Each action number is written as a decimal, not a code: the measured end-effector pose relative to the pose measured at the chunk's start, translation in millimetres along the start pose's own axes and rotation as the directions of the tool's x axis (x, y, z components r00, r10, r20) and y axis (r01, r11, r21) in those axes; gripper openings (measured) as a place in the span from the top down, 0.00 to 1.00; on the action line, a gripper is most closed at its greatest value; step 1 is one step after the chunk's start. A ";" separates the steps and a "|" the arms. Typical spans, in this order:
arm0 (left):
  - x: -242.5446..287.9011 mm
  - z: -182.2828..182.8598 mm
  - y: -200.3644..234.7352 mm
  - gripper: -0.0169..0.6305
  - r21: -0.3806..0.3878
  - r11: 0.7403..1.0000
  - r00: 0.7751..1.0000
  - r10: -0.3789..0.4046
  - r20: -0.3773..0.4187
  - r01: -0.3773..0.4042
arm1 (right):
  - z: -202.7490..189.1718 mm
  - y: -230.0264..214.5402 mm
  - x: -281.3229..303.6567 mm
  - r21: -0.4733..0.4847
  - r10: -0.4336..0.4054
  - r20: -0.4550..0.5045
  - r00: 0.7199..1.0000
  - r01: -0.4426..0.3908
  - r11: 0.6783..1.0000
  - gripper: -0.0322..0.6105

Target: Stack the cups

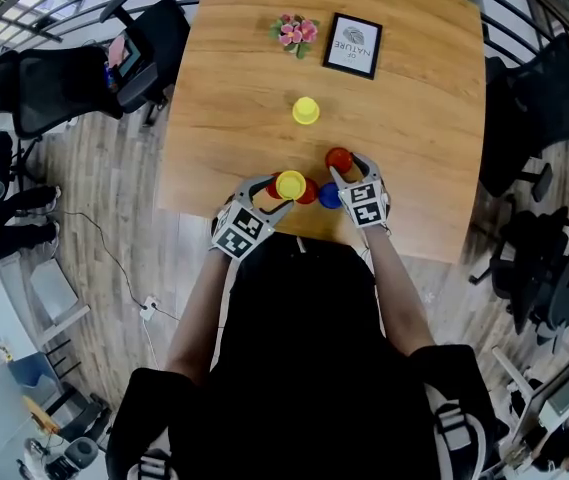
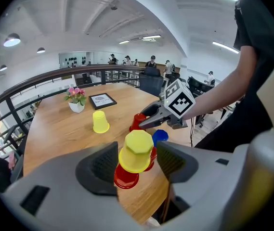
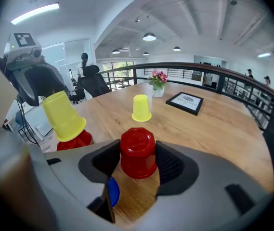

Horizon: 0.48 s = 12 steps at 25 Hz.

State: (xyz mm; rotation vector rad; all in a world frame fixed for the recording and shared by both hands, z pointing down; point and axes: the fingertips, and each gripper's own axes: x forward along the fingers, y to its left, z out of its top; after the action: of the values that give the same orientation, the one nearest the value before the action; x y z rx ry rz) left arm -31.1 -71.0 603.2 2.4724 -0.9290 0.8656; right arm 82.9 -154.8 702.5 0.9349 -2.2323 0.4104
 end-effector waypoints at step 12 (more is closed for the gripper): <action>-8.8 -1.6 -10.3 0.57 -0.024 0.999 0.999 0.022 0.027 -0.021 | 27.1 6.7 -29.3 -0.043 0.018 0.061 0.998 -0.016 0.999 0.57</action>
State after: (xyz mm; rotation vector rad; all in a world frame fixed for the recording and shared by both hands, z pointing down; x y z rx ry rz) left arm -30.0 -58.7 597.4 2.4643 -0.9713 0.8245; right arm 80.6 -149.2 662.4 0.9183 -2.2971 0.3447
